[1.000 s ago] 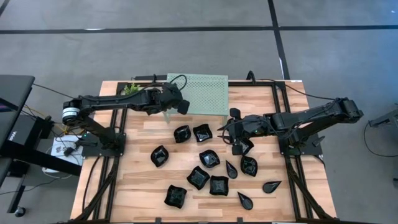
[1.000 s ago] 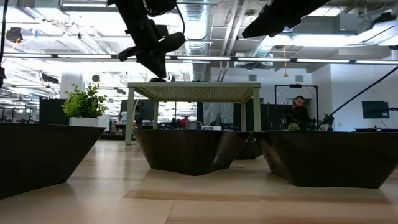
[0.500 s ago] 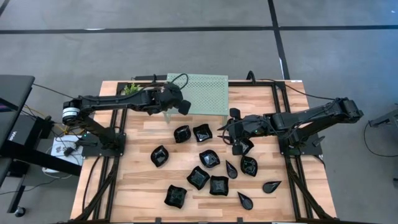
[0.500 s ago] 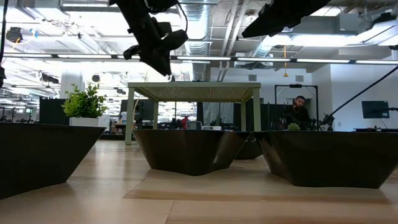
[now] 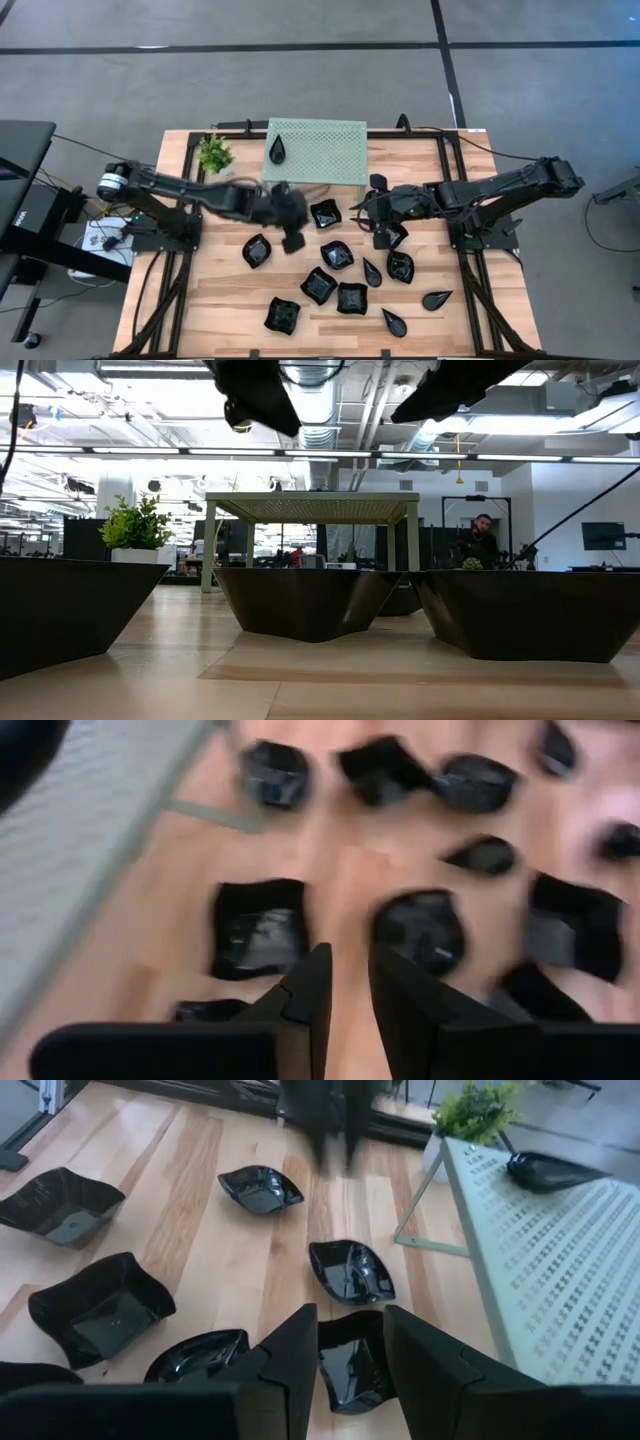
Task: Pick & Place Mini shaped plates
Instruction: Stack the drop shaped plate on top of the other drop shaped plate on the shelf
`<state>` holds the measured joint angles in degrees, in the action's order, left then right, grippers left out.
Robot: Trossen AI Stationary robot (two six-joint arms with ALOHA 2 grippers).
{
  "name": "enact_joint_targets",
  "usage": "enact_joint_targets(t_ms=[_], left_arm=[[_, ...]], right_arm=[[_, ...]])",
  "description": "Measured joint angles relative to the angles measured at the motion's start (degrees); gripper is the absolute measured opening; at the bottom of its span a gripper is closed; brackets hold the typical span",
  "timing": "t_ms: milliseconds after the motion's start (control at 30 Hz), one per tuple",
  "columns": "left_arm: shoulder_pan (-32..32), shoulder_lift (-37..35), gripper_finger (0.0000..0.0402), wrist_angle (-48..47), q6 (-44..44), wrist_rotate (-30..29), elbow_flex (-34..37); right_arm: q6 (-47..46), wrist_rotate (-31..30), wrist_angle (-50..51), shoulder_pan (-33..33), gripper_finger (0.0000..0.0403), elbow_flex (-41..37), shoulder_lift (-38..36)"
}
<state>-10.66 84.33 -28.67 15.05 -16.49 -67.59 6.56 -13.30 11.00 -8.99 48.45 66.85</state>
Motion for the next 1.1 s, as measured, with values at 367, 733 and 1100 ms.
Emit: enact_joint_targets(t_ms=[367,733,1100], left_arm=[[-5.1,-0.5,0.0071,-3.1,-0.2,-7.1,0.0],[-5.1,-9.7,0.0071,-11.8,-0.2,-8.3,0.0],[-5.0,-20.6,0.0071,-10.5,0.2,-9.2,5.8]], right_arm=[[-3.2,-0.2,-6.5,-12.6,0.0113,0.2,5.5],[-19.7,-1.2,16.1,-20.6,0.0113,8.5,18.4],[-31.9,9.0,25.1,-22.9,0.0113,11.2,29.8]])
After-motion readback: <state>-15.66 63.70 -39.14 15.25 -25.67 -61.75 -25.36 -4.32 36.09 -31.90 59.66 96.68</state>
